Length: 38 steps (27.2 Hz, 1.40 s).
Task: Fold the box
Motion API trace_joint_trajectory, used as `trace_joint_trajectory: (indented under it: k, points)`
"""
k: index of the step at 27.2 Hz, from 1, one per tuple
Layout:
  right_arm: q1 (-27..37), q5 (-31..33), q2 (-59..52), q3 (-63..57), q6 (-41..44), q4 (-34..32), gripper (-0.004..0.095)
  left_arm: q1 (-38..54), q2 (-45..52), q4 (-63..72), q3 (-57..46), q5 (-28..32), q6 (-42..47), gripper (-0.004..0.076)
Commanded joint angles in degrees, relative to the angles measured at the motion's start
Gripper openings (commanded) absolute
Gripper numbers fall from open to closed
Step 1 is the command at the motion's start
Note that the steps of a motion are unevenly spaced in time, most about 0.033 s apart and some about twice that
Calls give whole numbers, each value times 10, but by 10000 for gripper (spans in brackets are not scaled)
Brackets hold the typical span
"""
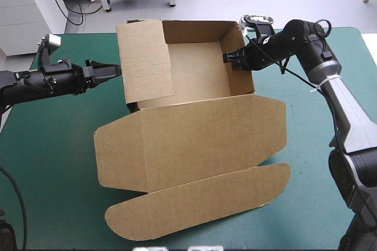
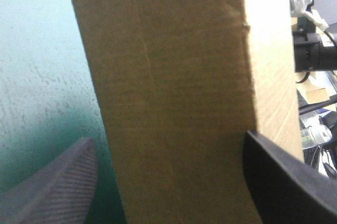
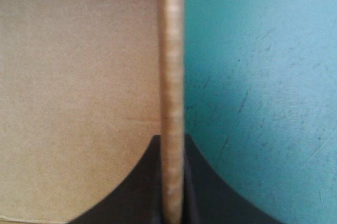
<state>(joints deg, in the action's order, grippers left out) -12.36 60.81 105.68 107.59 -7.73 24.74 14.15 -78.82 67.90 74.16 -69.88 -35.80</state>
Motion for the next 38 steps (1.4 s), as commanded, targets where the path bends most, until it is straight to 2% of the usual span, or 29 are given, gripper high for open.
trace_joint_trajectory:
  k: [1, 23, 28, 31, 34, 38]
  points:
    - [-2, -40, -25, 16, 7, 53, -19, 1, 18, 51, 17, -32, -2, 547]
    - [-46, -84, 4, 16, 7, 67, -17, -16, 18, 10, 17, -32, 0, 547]
    - [-76, -85, 4, 16, 8, 30, -14, -36, 18, -75, 17, -32, 20, 547]
    - [-102, -86, 4, 16, 28, -17, -13, -48, 18, -134, 17, -32, 52, 547]
    - [-150, -103, 4, 16, 61, -104, -14, -79, 18, -232, 17, -23, 107, 547]
    - [-172, -111, 4, 16, 77, -125, -13, -124, 18, -349, 17, 12, 197, 547]
